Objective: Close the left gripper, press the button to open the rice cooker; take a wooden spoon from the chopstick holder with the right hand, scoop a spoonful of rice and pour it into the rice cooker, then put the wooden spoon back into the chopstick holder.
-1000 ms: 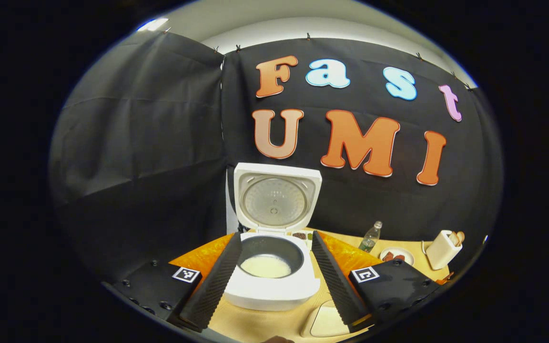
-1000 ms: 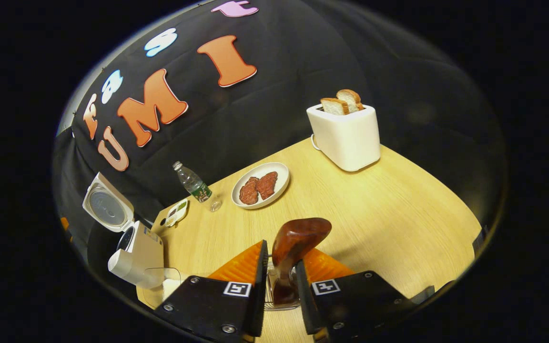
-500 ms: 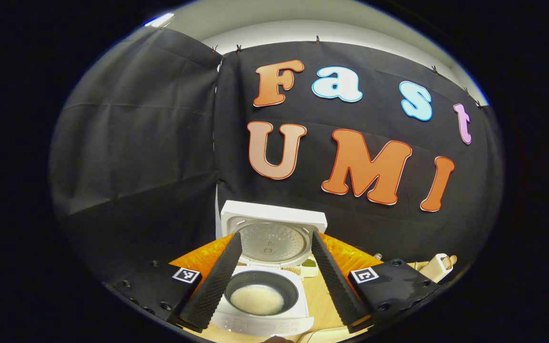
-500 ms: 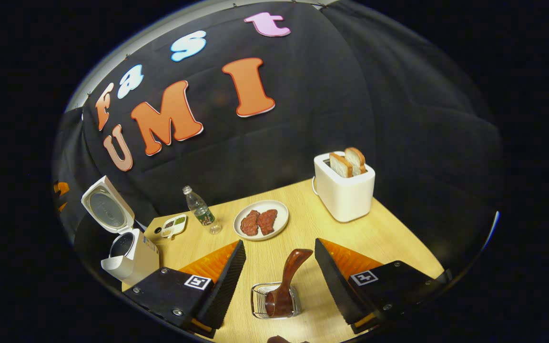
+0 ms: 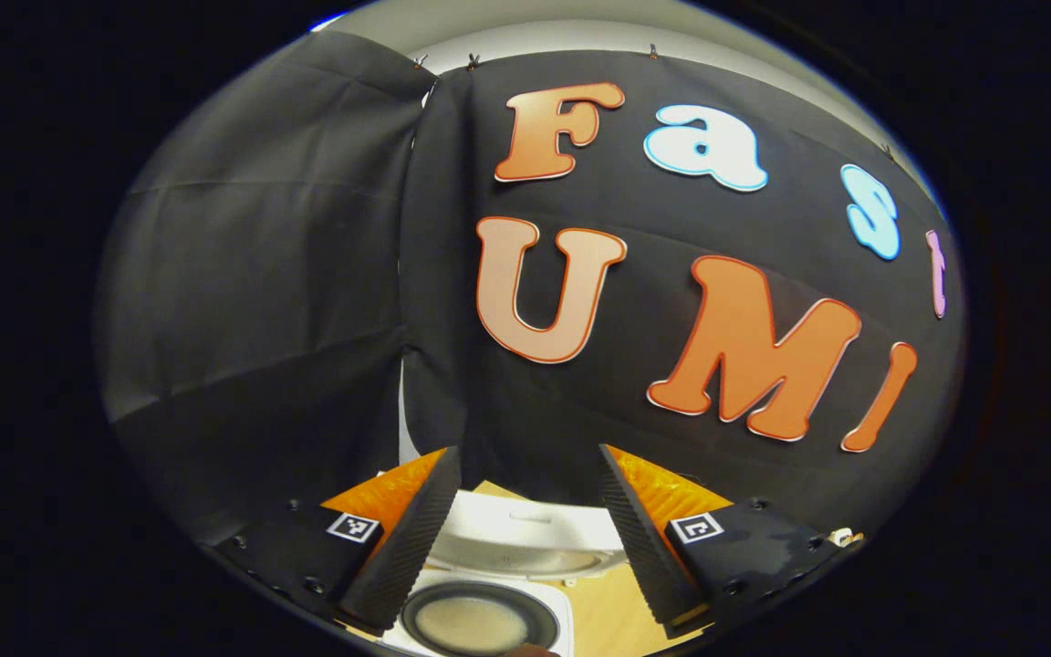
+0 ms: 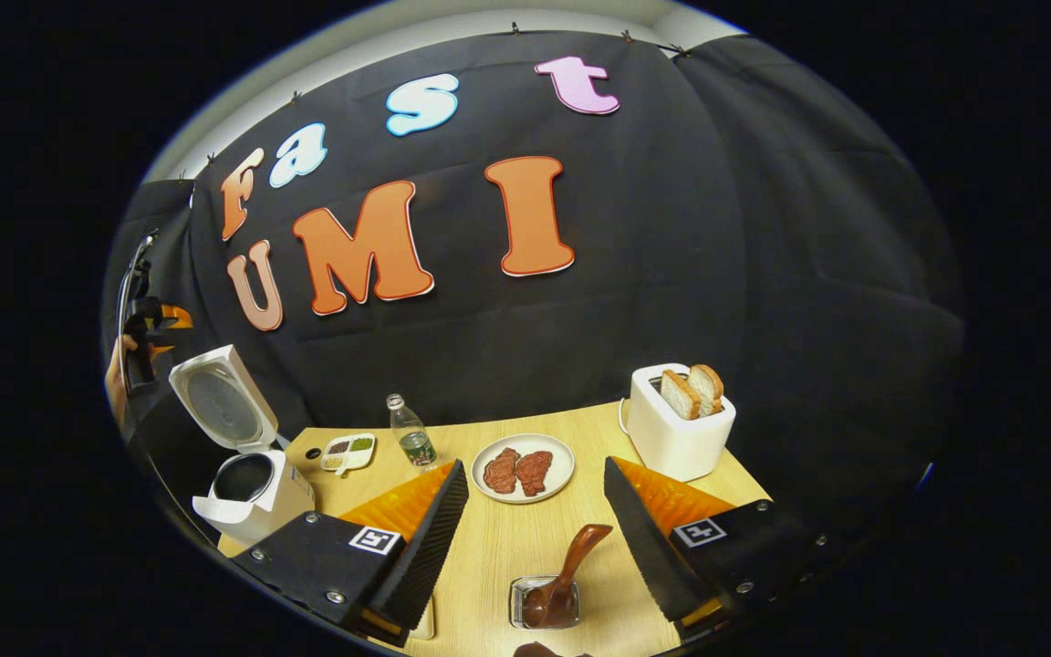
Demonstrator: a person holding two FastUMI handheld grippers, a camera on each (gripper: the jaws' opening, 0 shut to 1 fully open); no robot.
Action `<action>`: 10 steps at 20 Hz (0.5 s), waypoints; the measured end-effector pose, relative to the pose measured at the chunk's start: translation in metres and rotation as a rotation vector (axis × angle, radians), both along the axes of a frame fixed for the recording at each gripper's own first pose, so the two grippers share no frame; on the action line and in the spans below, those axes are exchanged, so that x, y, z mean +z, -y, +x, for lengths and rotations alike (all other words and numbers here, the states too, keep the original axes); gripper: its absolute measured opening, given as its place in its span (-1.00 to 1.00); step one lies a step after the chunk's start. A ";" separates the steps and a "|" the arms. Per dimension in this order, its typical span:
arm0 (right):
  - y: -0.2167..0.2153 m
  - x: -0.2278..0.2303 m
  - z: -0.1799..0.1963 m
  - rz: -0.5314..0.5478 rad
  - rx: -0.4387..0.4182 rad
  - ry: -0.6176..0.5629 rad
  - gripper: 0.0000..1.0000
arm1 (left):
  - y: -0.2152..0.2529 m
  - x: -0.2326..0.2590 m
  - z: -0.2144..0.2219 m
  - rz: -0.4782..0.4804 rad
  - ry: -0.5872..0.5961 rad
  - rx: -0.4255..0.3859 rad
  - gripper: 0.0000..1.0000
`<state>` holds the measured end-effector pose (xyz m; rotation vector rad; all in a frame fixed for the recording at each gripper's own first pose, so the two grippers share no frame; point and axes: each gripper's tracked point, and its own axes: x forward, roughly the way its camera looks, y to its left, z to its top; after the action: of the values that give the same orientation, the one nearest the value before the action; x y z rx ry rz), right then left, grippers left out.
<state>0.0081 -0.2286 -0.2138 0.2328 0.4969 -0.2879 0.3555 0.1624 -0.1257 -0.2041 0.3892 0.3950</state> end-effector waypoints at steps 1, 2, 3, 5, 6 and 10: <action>-0.003 0.002 0.002 0.008 0.007 0.003 0.87 | -0.002 -0.016 0.004 -0.003 -0.052 0.004 0.99; -0.007 0.004 0.005 0.015 0.016 0.007 0.87 | 0.003 -0.035 0.004 -0.043 -0.095 0.000 0.99; -0.011 0.005 0.008 0.023 0.025 0.011 0.87 | 0.009 -0.045 0.002 -0.094 -0.118 -0.002 1.00; -0.021 0.004 0.016 0.039 0.053 0.008 0.86 | 0.004 -0.041 0.006 -0.052 -0.106 0.012 0.97; -0.028 0.004 0.020 0.046 0.069 0.006 0.86 | 0.004 -0.045 0.006 -0.023 -0.136 0.006 0.96; -0.055 0.010 0.035 0.080 0.139 0.027 0.87 | 0.009 -0.057 -0.015 0.110 -0.280 -0.020 0.98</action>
<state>0.0428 -0.1733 -0.2041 0.2781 0.4957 -0.1298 0.3403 0.1535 -0.1826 -0.0372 0.6429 0.4252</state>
